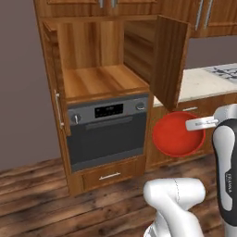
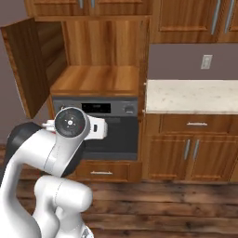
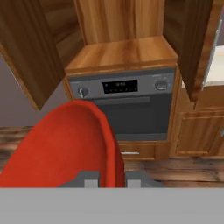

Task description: Take the smaller bowl and place it next to the appetizer plate on the dining counter , and place the larger bowl next to the plate with cooked food.

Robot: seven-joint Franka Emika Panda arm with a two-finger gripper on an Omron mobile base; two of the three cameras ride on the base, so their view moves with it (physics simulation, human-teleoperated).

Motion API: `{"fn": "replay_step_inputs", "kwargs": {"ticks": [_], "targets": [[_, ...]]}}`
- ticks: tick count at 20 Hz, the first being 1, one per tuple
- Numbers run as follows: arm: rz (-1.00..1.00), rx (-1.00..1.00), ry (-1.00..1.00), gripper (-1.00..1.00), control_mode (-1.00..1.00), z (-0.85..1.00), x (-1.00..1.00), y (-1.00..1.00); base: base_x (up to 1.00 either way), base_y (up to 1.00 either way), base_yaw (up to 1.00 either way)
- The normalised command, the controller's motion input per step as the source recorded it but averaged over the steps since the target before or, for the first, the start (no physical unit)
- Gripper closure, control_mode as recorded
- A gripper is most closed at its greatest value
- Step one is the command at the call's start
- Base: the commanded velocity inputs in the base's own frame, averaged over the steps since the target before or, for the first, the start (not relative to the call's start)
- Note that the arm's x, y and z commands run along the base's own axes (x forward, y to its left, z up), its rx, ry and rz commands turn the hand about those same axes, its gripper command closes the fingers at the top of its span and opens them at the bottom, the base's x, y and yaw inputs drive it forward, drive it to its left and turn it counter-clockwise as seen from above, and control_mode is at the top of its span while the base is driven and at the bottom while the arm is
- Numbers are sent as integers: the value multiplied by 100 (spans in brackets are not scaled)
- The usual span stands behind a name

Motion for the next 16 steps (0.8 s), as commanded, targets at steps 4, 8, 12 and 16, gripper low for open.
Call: {"fn": "replay_step_inputs", "kwargs": {"ticks": [4,8,12,16], "targets": [[0,0,0,100,100,0,0,0,-100,-52,0],[0,0,0,100,100,0,0,0,-100,-54,0],[0,0,0,100,100,0,0,0,-100,-51,0],[0,0,0,100,100,0,0,0,-100,-23,0]]}}
